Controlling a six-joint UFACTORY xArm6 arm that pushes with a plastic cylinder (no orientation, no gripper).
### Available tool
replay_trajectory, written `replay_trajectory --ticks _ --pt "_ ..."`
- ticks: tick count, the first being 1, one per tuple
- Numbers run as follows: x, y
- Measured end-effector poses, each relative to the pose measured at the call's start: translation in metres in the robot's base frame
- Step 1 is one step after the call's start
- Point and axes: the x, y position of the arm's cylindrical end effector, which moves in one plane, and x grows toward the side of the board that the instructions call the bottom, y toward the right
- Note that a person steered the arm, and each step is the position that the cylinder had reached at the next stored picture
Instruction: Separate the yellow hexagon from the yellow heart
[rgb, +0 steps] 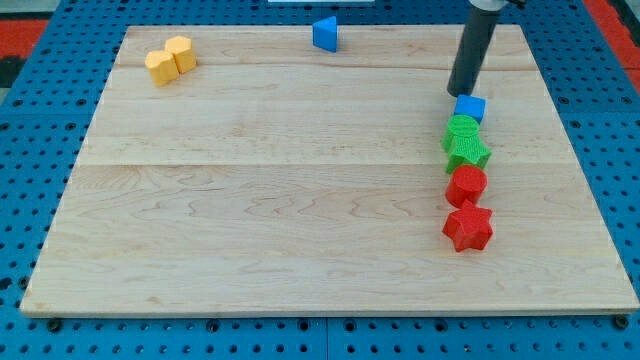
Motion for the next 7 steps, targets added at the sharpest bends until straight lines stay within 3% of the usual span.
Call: replay_trajectory --ticks 2,5,7 --pt "-0.004 -0.088" --pt "0.011 -0.447" --pt "-0.035 -0.467"
